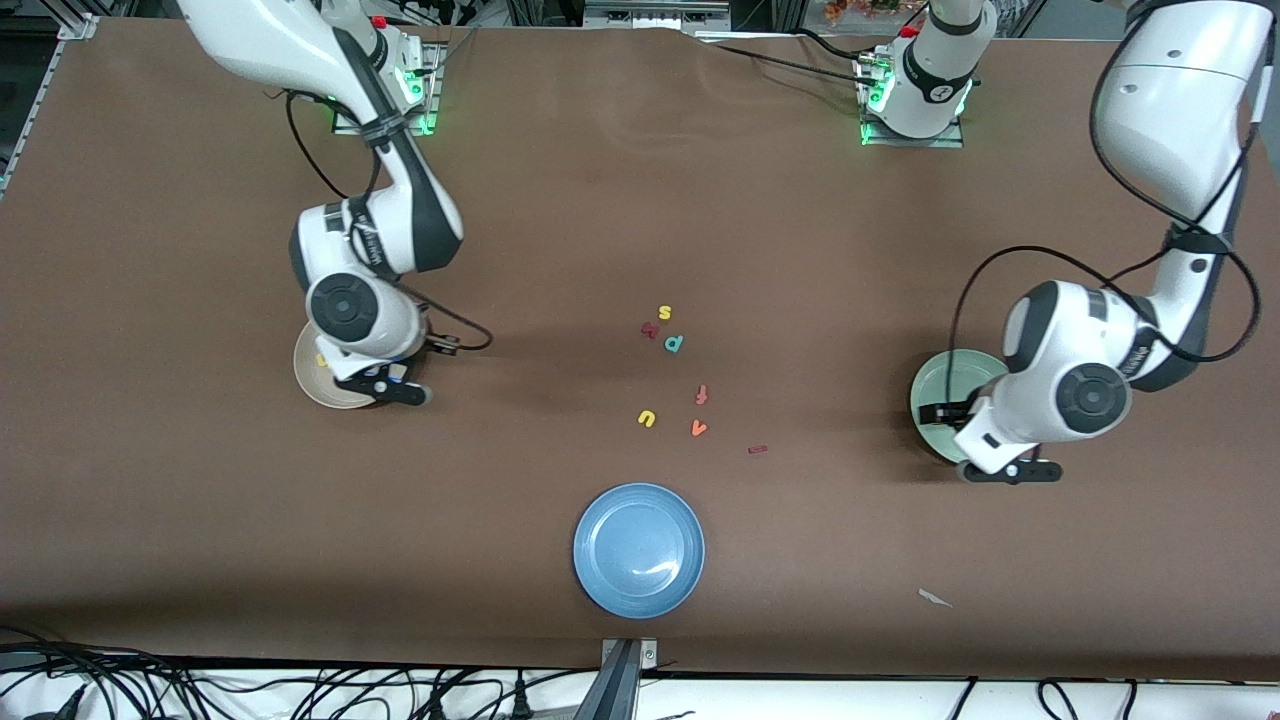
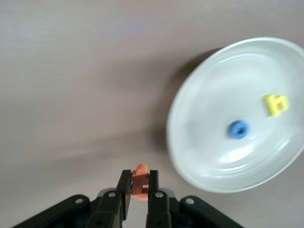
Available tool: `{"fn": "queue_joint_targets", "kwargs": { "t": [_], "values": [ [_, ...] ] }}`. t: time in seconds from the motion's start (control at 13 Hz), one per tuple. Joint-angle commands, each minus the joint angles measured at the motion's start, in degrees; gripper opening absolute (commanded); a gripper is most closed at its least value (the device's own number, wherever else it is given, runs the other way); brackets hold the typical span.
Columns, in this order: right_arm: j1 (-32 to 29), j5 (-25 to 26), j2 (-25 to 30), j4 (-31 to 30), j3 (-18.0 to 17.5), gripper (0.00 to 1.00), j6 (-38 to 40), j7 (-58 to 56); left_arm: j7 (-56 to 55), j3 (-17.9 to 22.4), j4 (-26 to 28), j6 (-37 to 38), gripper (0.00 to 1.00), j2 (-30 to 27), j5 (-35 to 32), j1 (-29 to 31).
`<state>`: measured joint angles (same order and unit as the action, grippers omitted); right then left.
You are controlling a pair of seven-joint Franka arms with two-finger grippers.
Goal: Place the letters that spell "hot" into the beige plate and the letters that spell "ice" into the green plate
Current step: 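Release the t onto the beige plate while the left gripper reaches letters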
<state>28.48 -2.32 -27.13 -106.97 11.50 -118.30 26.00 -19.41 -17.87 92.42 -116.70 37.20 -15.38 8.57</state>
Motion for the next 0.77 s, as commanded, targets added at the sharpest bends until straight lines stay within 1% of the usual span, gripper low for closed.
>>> {"fn": "queue_joint_targets", "kwargs": {
  "t": [0.0,0.15,0.23,0.31,0.38,0.46,0.54,0.62,0.69],
  "values": [
    [0.2,0.4,0.8,-3.6,3.6,0.11,-1.2,-8.7,-8.6,0.5,-1.5,0.4,1.0,0.5,2.6,-4.0],
    [-0.2,-0.1,0.4,-6.0,4.9,0.11,-4.2,-12.5,-15.6,0.5,-2.6,0.4,1.0,0.9,5.1,-6.1],
    [-0.3,-0.4,0.2,-8.1,4.9,0.12,-7.0,-13.2,-19.7,0.5,-3.5,0.4,1.0,1.3,5.2,-7.2],
    [-0.3,-0.7,0.1,-10.1,4.9,0.17,-9.6,-13.2,-23.8,0.5,-3.8,0.4,1.0,1.6,5.2,-8.5],
    [-0.3,-0.7,0.1,-10.9,4.9,0.21,-11.1,-13.2,-28.4,0.5,-4.4,0.1,1.0,2.3,5.3,-9.6],
    [-0.3,-0.7,0.0,-10.9,4.9,0.27,-11.3,-13.3,-33.0,0.6,-5.7,0.0,1.0,3.2,5.3,-10.8],
    [-0.3,-0.7,0.0,-10.9,4.9,0.45,-11.3,-13.3,-36.7,0.5,-6.5,0.0,1.0,3.6,5.4,-11.7],
    [-0.3,-0.7,0.1,-10.7,4.9,0.79,-11.3,-13.3,-39.8,0.5,-7.0,-0.1,1.0,3.8,7.2,-12.0],
    [-0.3,-0.7,0.3,-10.5,4.9,0.99,-11.3,-13.3,-41.8,0.5,-7.6,-0.1,1.0,3.8,9.9,-12.5]
  ]
}}
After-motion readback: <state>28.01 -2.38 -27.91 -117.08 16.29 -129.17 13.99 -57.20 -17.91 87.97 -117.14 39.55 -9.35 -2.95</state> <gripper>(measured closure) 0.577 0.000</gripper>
